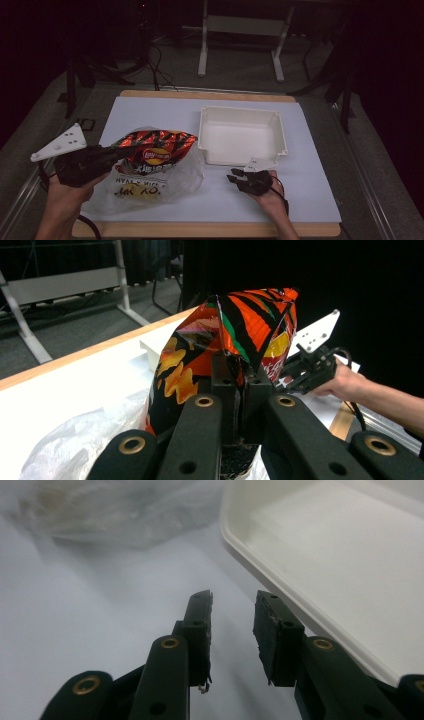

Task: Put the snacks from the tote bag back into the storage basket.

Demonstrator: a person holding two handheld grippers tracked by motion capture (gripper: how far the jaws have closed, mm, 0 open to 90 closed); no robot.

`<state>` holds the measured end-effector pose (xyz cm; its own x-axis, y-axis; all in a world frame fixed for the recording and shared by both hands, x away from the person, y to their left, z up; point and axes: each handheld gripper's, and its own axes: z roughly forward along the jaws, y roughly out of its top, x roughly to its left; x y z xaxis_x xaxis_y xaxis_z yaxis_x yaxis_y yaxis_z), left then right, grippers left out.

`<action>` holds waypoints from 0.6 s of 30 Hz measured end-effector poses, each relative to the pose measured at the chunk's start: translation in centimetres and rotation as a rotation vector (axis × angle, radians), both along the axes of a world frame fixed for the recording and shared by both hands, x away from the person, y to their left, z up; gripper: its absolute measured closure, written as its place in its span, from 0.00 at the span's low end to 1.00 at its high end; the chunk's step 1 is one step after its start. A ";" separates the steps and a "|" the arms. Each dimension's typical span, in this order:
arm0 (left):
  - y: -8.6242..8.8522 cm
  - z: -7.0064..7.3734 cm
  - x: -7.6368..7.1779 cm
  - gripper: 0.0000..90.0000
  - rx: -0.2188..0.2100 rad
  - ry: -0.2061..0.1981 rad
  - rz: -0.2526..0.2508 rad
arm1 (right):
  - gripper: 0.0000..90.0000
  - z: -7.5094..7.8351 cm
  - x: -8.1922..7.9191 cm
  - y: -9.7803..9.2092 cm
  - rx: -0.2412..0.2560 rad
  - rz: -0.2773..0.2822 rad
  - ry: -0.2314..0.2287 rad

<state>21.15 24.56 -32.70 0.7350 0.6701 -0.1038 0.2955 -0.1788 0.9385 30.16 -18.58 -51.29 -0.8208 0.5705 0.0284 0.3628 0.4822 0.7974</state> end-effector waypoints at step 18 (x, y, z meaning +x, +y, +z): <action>1.7 0.4 -1.5 0.98 -0.007 0.009 0.016 | 0.74 -1.2 0.1 -1.6 0.022 -0.048 0.014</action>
